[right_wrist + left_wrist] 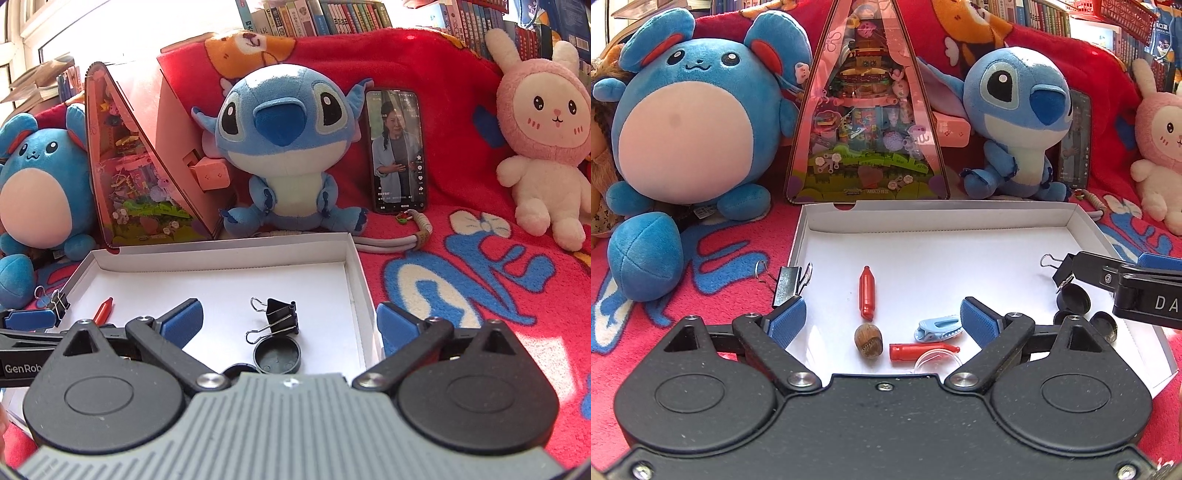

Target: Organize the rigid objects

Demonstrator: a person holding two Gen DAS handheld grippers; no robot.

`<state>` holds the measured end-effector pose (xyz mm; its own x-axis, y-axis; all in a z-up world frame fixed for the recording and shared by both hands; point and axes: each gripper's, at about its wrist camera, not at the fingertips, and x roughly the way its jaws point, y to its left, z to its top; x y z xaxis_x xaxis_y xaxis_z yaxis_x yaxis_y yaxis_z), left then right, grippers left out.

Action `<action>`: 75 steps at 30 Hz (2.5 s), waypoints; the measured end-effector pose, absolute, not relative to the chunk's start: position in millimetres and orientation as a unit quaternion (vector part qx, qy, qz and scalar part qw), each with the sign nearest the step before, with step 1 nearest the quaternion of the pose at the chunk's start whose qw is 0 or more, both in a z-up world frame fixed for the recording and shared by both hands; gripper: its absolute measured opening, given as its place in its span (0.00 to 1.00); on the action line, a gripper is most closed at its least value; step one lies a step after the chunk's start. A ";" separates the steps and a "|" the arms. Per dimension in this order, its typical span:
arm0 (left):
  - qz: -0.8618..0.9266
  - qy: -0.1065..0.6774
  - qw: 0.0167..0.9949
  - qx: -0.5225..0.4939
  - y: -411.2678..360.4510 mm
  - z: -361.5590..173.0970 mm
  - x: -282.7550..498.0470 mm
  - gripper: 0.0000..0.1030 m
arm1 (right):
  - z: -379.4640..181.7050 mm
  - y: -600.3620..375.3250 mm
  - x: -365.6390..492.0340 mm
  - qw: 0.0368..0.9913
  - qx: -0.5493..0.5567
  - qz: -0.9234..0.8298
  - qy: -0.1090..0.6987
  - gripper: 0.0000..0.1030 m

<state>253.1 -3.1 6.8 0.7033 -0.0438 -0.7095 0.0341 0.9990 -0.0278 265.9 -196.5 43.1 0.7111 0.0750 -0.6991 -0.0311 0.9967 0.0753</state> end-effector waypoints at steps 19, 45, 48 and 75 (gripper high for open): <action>-0.022 0.367 0.930 -0.013 7.0 17.1 229.1 0.89 | 50.2 -197.0 251.5 0.927 0.008 0.028 0.373 1.00; -0.033 0.339 0.940 -0.004 8.3 31.9 192.8 0.89 | 63.0 -199.2 224.0 0.932 0.000 0.030 0.361 1.00; -0.035 0.339 0.940 -0.009 10.1 32.8 187.6 0.89 | 64.6 -200.2 219.8 0.933 0.002 0.030 0.359 1.00; -0.069 0.327 0.942 -0.023 7.0 37.4 138.2 0.89 | 69.8 -198.9 175.6 0.937 -0.007 0.044 0.347 1.00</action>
